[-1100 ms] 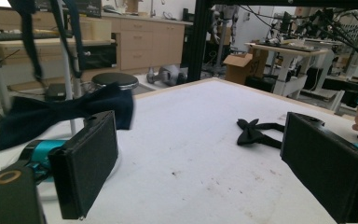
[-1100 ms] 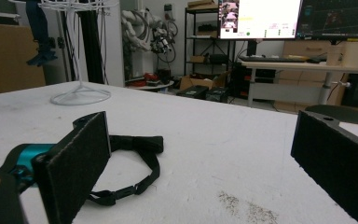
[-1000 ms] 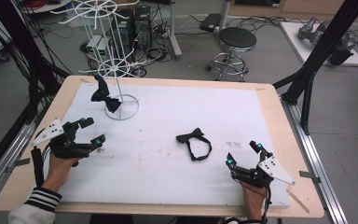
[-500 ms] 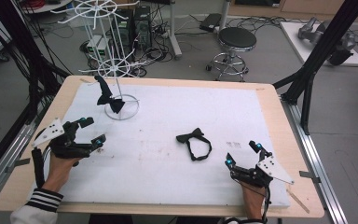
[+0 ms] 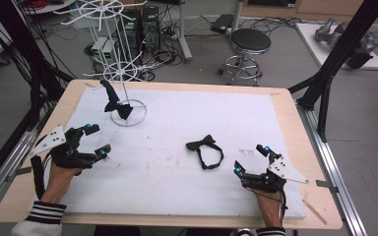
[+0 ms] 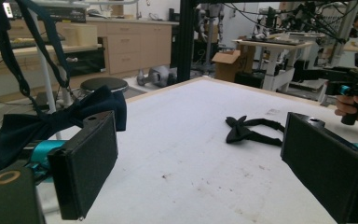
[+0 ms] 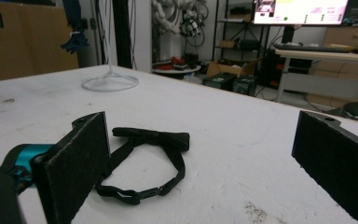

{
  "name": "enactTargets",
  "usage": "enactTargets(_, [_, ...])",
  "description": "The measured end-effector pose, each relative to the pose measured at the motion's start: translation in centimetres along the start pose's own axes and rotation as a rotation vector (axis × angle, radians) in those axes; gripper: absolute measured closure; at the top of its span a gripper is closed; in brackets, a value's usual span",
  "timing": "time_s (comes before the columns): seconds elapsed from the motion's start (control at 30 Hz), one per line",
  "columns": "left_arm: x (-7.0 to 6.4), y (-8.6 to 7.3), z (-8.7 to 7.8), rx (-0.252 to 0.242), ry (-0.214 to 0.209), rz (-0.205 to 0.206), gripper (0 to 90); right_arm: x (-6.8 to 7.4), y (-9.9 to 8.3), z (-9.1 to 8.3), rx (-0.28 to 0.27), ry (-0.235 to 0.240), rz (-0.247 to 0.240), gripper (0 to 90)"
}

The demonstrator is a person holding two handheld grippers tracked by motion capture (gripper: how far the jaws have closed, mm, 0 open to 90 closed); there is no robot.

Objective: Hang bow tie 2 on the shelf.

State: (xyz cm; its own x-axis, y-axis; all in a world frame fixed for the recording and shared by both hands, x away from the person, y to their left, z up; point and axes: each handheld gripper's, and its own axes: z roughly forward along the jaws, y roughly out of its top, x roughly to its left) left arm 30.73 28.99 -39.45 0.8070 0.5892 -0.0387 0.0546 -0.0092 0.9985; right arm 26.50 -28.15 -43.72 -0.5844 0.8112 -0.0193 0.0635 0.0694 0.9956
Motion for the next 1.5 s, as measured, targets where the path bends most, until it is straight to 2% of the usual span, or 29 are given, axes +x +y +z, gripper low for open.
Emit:
enactTargets(0.2, [0.1, 0.2, -0.1, -0.009, -0.006, -0.002, 11.4, -0.9, 2.1, 0.3, 0.031, 0.042, -0.007, 3.4])
enactTargets(0.37, [0.3, 0.2, -0.2, -0.008, -0.001, -0.004, 11.4, -1.9, 4.1, 0.6, 0.050, 0.078, -0.043, 3.4])
enactTargets(0.53, [0.3, 0.1, -0.4, -0.007, -0.004, -0.008, 11.4, -2.7, 5.9, 1.5, 0.104, 0.149, -0.076, 3.5])
enactTargets(0.77, [0.6, -0.1, -0.3, 0.007, 0.000, -0.006, 11.3, -3.7, 7.5, 3.3, 0.159, 0.220, -0.114, 3.5])
enactTargets(0.97, [0.3, -0.3, 0.1, 0.016, -0.007, -0.002, 11.4, -4.4, 8.2, 4.9, 0.210, 0.271, -0.152, 3.6])
enactTargets(1.07, [0.3, -0.3, 0.2, 0.019, -0.007, -0.004, 11.4, -4.7, 8.5, 5.9, 0.257, 0.301, -0.174, 3.7])
enactTargets(1.27, [0.4, -0.3, 0.0, 0.017, -0.001, -0.009, 11.4, -5.0, 9.6, 8.0, 0.310, 0.353, -0.206, 3.8])
enactTargets(1.37, [0.5, -0.3, 0.0, 0.020, 0.001, -0.009, 11.4, -5.1, 10.2, 9.1, 0.346, 0.368, -0.256, 3.8])
enactTargets(1.5, [0.4, -0.4, 0.0, 0.026, 0.001, -0.008, 11.4, -5.0, 10.8, 10.3, 0.393, 0.403, -0.274, 4.7])
